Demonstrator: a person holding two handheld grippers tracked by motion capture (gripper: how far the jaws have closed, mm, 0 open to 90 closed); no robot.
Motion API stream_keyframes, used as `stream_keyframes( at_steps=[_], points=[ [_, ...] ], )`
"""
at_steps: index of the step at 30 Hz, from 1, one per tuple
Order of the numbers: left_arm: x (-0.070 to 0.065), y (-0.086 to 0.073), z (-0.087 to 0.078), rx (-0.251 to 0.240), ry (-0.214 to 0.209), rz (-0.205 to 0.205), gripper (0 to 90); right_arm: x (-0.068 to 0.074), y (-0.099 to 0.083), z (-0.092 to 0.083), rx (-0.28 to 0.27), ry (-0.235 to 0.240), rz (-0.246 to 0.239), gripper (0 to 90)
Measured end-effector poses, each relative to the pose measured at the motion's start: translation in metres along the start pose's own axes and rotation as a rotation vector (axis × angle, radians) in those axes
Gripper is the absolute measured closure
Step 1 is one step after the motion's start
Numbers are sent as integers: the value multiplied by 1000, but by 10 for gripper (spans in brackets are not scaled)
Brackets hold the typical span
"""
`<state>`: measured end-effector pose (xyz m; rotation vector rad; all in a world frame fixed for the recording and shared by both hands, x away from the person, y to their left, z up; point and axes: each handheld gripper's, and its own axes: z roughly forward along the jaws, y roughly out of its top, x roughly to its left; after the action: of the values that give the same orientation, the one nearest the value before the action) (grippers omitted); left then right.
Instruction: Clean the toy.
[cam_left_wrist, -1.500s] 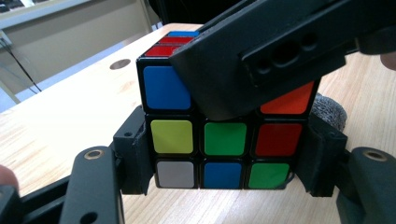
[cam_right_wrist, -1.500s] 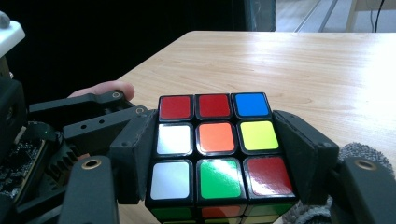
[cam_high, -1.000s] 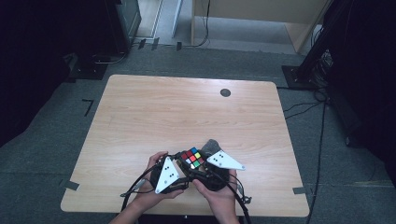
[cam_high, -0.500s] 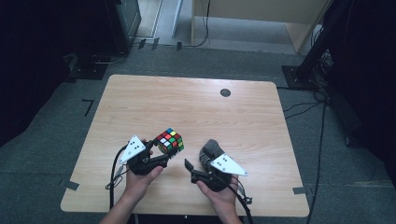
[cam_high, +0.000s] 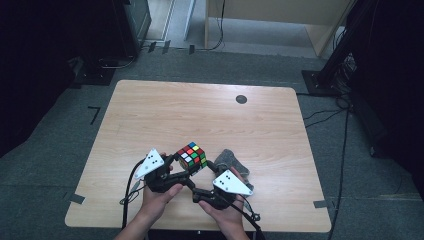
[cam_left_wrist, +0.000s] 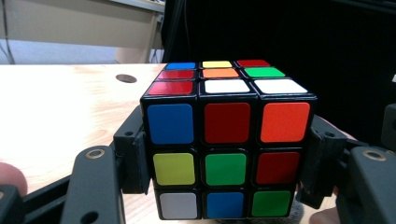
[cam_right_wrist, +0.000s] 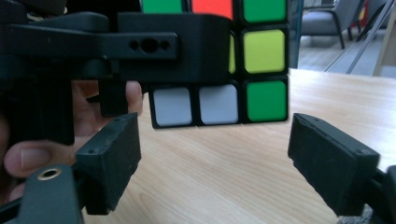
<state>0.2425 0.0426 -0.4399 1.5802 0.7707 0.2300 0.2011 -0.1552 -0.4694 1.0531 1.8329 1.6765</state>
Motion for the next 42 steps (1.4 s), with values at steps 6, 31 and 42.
stream_keyframes(
  at_steps=[6,31,42],
  points=[
    [-4,-2,3,10,-16,-10,340,2,2,-2,-40,-43,-36,232],
    [23,12,-14,-62,-89,-92,200,-22,1,-5,52,-114,-42,348],
    [31,0,-11,39,-32,154,193,-55,30,-25,86,-31,26,348]
  ],
)
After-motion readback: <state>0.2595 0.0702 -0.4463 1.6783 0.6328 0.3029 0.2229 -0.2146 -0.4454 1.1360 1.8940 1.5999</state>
